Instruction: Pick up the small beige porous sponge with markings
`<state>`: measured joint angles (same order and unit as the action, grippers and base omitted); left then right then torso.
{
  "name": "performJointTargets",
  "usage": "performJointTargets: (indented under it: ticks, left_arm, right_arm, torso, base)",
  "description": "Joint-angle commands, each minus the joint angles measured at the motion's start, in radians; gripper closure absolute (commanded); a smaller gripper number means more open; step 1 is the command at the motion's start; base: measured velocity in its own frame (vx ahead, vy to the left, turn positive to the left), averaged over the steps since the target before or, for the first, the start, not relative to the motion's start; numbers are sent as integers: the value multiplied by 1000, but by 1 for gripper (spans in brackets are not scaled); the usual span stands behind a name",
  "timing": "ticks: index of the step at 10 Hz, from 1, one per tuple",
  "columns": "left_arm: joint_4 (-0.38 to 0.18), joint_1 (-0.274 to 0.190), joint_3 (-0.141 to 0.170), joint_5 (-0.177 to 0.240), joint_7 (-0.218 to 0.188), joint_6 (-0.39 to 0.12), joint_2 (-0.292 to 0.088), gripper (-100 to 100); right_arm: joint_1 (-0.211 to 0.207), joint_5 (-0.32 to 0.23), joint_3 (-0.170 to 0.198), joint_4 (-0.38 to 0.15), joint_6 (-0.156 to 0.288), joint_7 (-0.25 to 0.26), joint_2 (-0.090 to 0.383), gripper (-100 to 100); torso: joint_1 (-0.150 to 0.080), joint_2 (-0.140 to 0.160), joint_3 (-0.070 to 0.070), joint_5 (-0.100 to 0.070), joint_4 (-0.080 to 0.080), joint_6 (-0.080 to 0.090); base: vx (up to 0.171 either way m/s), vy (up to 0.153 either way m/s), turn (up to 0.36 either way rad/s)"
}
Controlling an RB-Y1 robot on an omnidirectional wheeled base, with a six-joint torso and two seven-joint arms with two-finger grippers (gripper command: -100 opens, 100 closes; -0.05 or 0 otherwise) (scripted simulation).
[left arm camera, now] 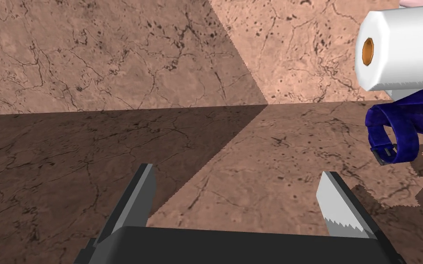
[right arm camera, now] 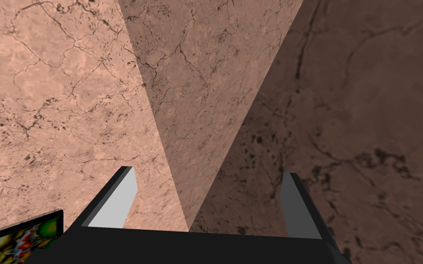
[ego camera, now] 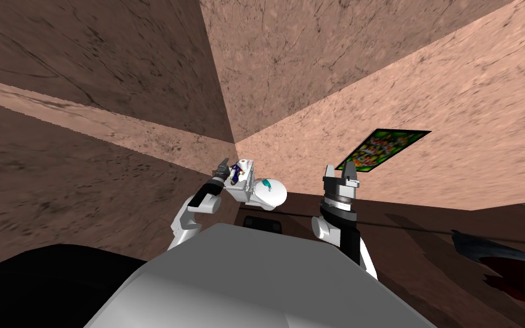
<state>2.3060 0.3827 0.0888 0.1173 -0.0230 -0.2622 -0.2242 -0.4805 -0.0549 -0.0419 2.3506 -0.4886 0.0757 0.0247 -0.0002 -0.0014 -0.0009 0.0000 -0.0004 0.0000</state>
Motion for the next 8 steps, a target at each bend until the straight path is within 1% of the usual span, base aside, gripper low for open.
performJointTargets:
  ticks: [1,4,5,6,7,8]
  left_arm:
    - [-11,-20,3,3,3,-50,-6,-100]
    - [-19,-32,6,7,5,-128,-13,-100]
    - [-28,-45,9,12,6,-161,-19,-100]
    - [-28,-45,9,12,6,-181,-19,-100]
    - [-38,-58,12,15,8,-216,-25,-100]
    - [-38,-58,12,15,8,-233,-25,-100]
  right_arm:
    - [0,0,0,0,0,0,0,0]
    - [0,0,0,0,0,0,0,0]
    - [0,0,0,0,0,0,0,0]
    - [0,0,0,0,0,0,0,0]
    - [0,0,0,0,0,0,0,0]
    - [0,0,0,0,0,0,0,0]
  torso:
    - [0,0,0,0,0,0]
    - [0,0,0,0,0,0]
    - [0,0,0,0,0,0]
    - [0,0,0,0,0,0]
    - [0,0,0,0,0,0]
    - [0,0,0,0,0,0]
  base:
    - [24,-2,-6]
    - [22,-5,-9]
    - [23,-4,-18]
    - [20,-2,-8]
    - [28,-2,-16]
    - [24,-4,-10]
